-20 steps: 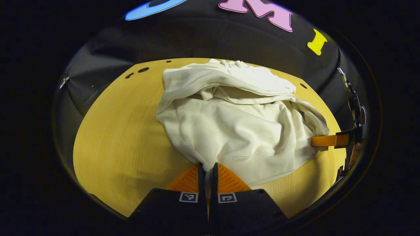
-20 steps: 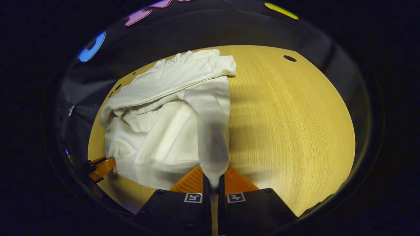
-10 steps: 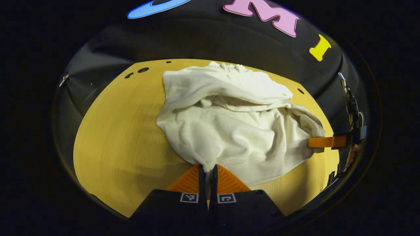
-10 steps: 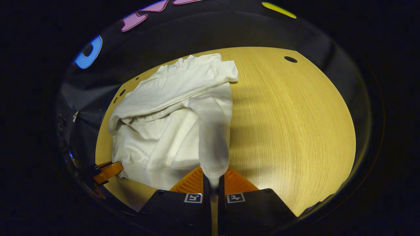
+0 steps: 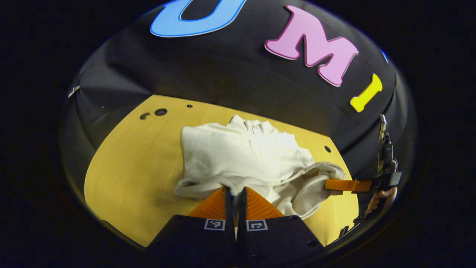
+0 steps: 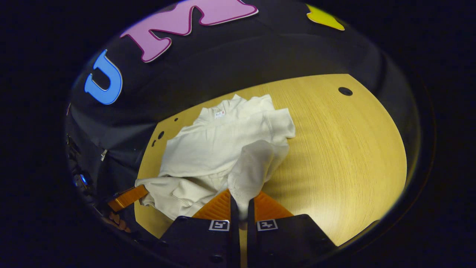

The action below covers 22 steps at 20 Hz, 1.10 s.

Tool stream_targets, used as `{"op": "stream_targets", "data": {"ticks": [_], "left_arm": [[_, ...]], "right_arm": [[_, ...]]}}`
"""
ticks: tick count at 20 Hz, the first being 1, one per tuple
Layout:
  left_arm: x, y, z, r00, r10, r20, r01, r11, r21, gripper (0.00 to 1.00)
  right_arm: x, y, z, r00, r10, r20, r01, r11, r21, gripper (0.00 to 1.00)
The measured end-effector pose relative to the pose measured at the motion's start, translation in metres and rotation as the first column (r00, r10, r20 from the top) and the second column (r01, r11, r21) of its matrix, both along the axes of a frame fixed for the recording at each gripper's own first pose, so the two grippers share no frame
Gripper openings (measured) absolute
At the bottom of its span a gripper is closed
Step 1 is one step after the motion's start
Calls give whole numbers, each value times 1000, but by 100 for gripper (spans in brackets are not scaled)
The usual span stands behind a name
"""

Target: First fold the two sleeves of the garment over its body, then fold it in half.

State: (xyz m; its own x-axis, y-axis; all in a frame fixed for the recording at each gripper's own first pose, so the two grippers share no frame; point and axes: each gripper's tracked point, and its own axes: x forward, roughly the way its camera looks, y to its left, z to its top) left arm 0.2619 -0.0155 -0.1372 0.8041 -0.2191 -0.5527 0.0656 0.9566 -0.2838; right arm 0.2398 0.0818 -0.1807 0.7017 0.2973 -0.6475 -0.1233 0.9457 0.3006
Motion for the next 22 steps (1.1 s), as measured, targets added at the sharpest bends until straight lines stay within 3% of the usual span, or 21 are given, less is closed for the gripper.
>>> {"op": "stream_targets", "data": {"ticks": [6,12,17,21,22], "left_arm": [[68,9,49,995,32,98,-29,999,-29,6],[149,24,67,991,65,115,-55,995,-83,6],[233,44,26,992,112,62,-103,985,-136,6],[287,49,-4,988,89,128,-76,992,-100,7],[297,48,-5,985,81,152,-67,993,-94,11]], "right_arm": [[74,14,56,994,-28,108,22,998,61,11],[149,19,81,981,-107,165,87,989,122,11],[230,23,65,965,-218,149,189,964,187,11],[281,20,44,937,-305,170,270,942,201,11],[285,18,35,934,-317,164,284,938,198,11]]}}
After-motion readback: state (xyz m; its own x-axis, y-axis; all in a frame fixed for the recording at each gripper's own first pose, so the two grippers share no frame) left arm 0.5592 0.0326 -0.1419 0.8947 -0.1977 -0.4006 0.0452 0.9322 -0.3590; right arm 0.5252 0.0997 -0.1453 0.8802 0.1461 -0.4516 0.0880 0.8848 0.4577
